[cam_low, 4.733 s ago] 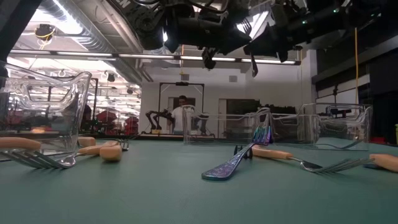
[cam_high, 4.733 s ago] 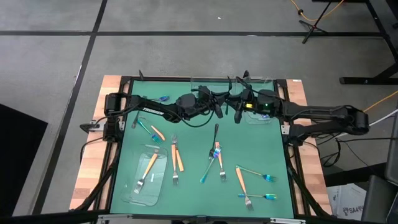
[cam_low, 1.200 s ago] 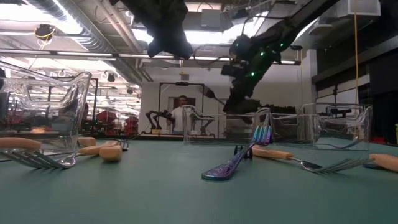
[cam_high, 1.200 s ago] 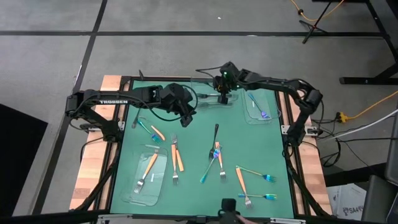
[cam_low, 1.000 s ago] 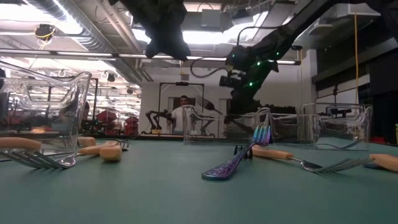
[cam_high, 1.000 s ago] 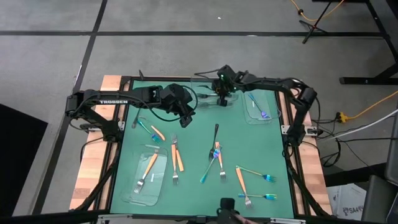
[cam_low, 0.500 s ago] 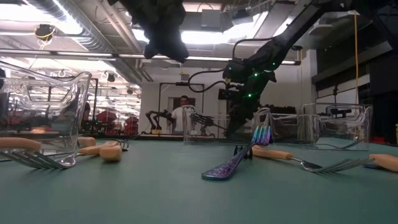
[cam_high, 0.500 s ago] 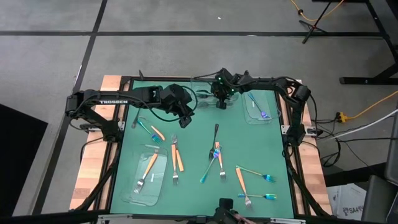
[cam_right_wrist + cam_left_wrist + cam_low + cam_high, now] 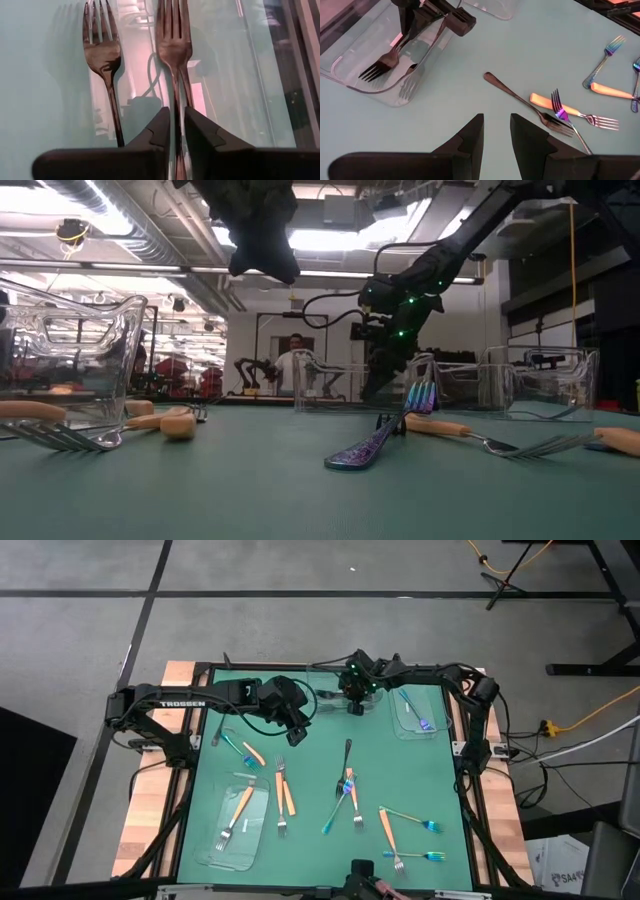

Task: Sort silverware by color (type)
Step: Put the black fork into the top left transparent bin, then put the orange fork into the bottom transparent bin

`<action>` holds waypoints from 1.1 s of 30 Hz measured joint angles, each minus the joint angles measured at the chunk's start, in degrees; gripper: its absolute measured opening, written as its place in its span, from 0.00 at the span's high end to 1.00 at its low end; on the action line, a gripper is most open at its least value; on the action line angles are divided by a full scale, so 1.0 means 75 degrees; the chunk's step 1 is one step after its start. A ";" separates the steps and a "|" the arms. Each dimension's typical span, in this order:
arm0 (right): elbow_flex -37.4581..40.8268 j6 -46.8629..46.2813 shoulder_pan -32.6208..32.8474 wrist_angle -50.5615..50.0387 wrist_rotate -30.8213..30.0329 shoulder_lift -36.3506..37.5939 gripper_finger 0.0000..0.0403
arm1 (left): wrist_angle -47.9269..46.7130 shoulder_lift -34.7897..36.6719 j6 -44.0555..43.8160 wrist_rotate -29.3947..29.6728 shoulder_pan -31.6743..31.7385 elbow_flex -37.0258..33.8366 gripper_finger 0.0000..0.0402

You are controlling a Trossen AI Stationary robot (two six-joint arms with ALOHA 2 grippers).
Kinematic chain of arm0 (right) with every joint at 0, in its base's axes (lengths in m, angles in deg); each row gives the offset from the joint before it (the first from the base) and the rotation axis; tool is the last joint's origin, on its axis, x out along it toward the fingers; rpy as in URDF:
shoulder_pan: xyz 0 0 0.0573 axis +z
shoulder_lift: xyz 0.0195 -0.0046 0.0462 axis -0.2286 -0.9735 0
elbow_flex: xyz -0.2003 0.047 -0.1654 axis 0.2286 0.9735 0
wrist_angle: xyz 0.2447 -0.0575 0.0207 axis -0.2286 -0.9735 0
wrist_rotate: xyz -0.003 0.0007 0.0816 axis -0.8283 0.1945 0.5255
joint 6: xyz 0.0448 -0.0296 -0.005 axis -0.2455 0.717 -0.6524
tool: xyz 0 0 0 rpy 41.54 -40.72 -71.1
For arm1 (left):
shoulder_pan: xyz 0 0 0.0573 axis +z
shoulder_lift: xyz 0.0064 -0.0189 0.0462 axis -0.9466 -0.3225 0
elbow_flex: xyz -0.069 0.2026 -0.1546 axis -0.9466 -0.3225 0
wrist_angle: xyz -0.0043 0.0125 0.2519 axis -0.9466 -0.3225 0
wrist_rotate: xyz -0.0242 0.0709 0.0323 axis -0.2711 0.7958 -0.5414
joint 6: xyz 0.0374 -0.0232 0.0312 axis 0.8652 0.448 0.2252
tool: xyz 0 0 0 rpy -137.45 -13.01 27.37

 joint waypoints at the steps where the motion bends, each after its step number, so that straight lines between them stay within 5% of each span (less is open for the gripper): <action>1: 0.0000 0.0000 0.0000 0.0000 -0.0002 0.0000 0.86 | 0.0002 0.0000 0.0000 -0.0001 -0.0001 0.0000 0.78; 11: 0.0060 0.0003 0.0017 -0.0515 -0.0165 0.0319 0.85 | 0.0009 0.0000 0.1136 -0.0018 0.0031 0.0003 0.78; 19: 0.0032 -0.0270 0.0006 -0.0920 -0.0162 0.1332 0.85 | -0.0236 -0.0002 0.2431 -0.0951 0.0440 0.0003 0.78; 33: 0.0020 -0.0667 0.0024 -0.0878 -0.0050 0.1821 0.85 | -0.3504 -0.0003 0.5182 -0.0328 0.1398 0.0009 0.78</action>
